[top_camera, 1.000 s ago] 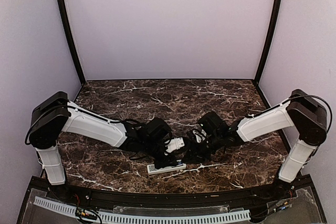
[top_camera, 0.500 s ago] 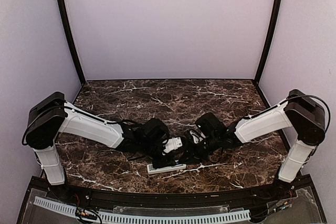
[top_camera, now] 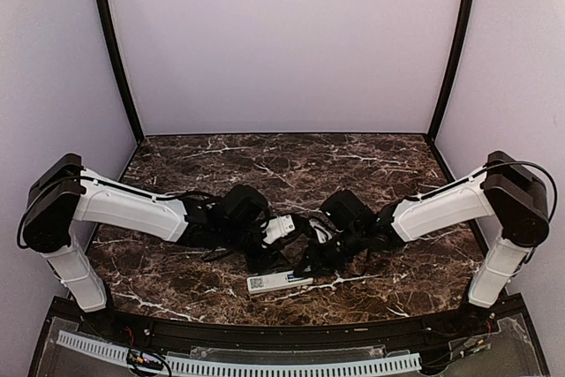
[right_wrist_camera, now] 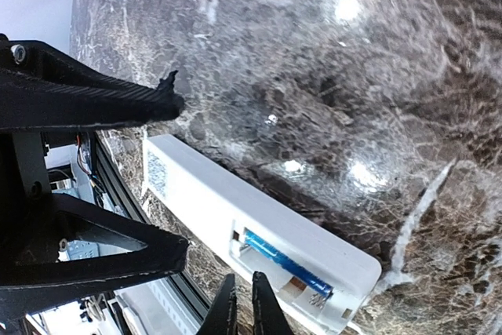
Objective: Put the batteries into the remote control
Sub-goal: Load the battery into the battery compartment, then press the battery in the battery compartment.
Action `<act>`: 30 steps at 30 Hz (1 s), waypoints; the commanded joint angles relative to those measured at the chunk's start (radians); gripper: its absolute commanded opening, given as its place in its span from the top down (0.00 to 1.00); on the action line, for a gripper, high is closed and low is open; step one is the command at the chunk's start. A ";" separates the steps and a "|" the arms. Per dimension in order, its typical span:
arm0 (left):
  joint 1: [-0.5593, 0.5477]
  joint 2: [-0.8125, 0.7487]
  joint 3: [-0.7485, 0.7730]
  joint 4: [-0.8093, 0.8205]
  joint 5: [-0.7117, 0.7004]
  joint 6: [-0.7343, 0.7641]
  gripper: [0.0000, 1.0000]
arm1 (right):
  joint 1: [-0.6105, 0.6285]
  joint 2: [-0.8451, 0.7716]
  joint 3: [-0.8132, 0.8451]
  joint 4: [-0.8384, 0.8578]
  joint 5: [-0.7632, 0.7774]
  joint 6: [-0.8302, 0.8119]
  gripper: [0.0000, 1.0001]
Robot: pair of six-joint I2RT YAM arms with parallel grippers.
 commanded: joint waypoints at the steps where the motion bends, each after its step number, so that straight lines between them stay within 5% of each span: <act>1: 0.012 -0.084 -0.032 -0.042 -0.005 -0.026 0.53 | -0.019 -0.062 0.052 -0.050 0.014 -0.100 0.92; 4: 0.033 -0.154 -0.043 -0.049 -0.060 -0.071 0.51 | -0.042 -0.085 0.131 -0.154 0.023 -0.245 0.83; 6: 0.062 -0.219 -0.059 -0.049 -0.103 -0.124 0.44 | -0.063 -0.082 0.212 -0.264 0.031 -0.394 0.67; 12: 0.141 -0.471 -0.166 -0.029 -0.268 -0.272 0.17 | -0.084 -0.021 0.443 -0.570 0.092 -0.931 0.38; 20: 0.166 -0.651 -0.264 -0.032 -0.406 -0.278 0.10 | -0.051 0.045 0.491 -0.706 0.025 -1.551 0.34; 30: 0.167 -0.617 -0.235 -0.049 -0.424 -0.257 0.10 | -0.020 0.199 0.579 -0.788 0.066 -1.627 0.49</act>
